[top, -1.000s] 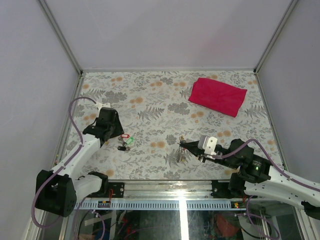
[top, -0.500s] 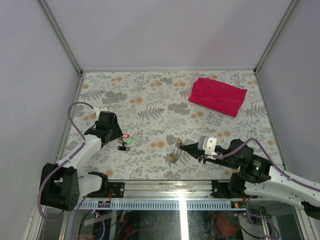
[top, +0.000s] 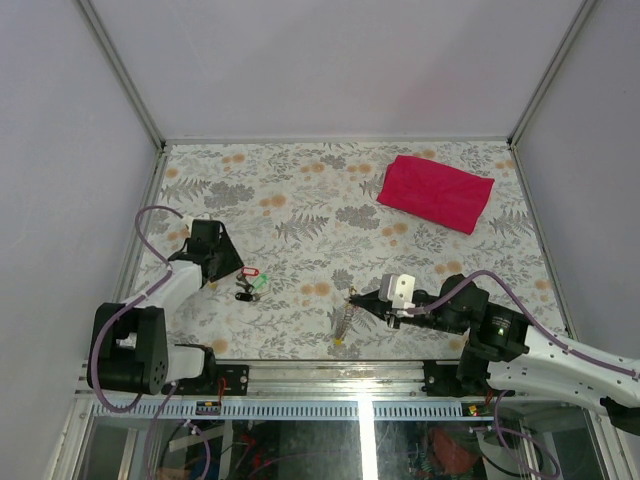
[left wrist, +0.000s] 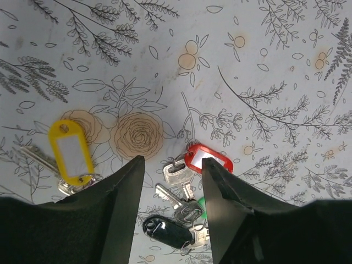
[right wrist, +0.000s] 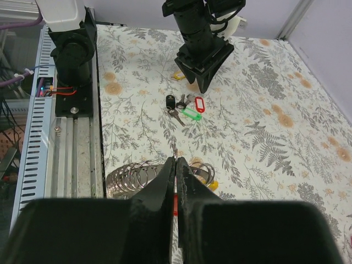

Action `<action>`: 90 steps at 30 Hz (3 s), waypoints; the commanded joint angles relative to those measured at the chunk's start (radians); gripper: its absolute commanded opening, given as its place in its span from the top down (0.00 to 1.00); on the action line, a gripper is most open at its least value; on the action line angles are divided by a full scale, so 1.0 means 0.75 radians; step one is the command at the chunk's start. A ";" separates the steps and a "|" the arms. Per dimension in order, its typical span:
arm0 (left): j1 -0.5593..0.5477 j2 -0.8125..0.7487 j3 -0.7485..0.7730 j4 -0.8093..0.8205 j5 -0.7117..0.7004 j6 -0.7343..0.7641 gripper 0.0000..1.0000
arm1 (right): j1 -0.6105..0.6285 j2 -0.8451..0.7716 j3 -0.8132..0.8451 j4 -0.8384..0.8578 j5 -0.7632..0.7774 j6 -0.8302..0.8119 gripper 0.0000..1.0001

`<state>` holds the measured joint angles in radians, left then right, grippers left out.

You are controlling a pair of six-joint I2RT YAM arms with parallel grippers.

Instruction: Put the keys on the keyring

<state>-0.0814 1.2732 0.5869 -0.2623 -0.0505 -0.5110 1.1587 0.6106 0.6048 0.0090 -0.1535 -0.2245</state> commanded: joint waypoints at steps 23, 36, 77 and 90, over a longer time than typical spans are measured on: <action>0.063 0.169 -0.039 0.166 0.233 -0.013 0.66 | 0.008 -0.012 0.055 0.116 -0.044 0.017 1.00; 0.063 0.144 -0.066 0.201 0.286 -0.008 0.80 | 0.008 0.028 0.055 0.146 -0.065 0.028 1.00; -0.389 -0.303 0.279 -0.058 0.340 0.435 1.00 | 0.008 -0.062 0.094 0.096 0.053 -0.180 1.00; -0.771 0.031 0.149 0.254 0.413 0.290 1.00 | 0.008 -0.110 0.148 -0.056 0.143 -0.126 1.00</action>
<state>-0.6083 1.2434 0.7479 -0.2203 0.2207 -0.2352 1.1587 0.5568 0.6586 -0.0479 -0.0868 -0.3321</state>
